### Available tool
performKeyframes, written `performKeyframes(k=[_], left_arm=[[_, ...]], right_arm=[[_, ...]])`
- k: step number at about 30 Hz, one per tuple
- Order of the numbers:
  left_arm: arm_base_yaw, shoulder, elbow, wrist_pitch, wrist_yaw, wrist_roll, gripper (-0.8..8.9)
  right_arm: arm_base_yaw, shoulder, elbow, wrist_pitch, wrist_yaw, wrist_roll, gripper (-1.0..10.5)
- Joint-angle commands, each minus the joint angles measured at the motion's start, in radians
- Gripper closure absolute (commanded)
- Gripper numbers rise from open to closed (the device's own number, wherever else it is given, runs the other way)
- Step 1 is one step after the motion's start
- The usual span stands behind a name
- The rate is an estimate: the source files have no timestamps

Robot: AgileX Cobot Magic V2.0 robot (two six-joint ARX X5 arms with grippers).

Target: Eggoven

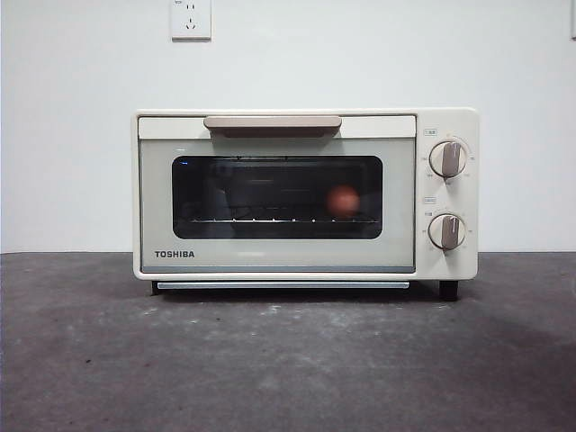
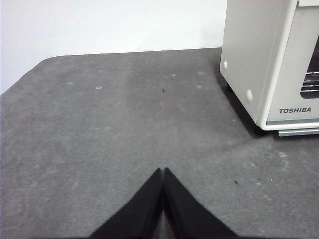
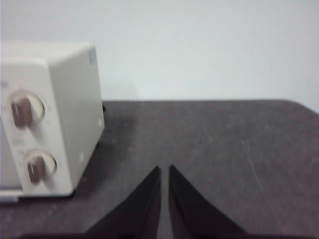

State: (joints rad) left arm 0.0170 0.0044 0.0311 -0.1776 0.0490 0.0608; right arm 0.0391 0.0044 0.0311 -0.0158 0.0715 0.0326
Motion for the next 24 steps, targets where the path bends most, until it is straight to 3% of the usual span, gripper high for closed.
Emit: performKeyframes(k=[1,9,24], left_arm=[[0.002,-0.002,-0.028,-0.003,-0.002,-0.005,8.06],[0.002,-0.002,-0.028,-0.003,-0.002,-0.005,8.06],[0.002,-0.002,-0.028,-0.003,-0.002,-0.005,8.06]], right_arm=[[0.000,-0.001,-0.021,-0.024,0.000,0.007,9.4],[0.000,-0.001,-0.021,-0.157,0.007,0.006,9.4],[0.000,-0.001,-0.021,-0.142,0.008,0.006,9.4]])
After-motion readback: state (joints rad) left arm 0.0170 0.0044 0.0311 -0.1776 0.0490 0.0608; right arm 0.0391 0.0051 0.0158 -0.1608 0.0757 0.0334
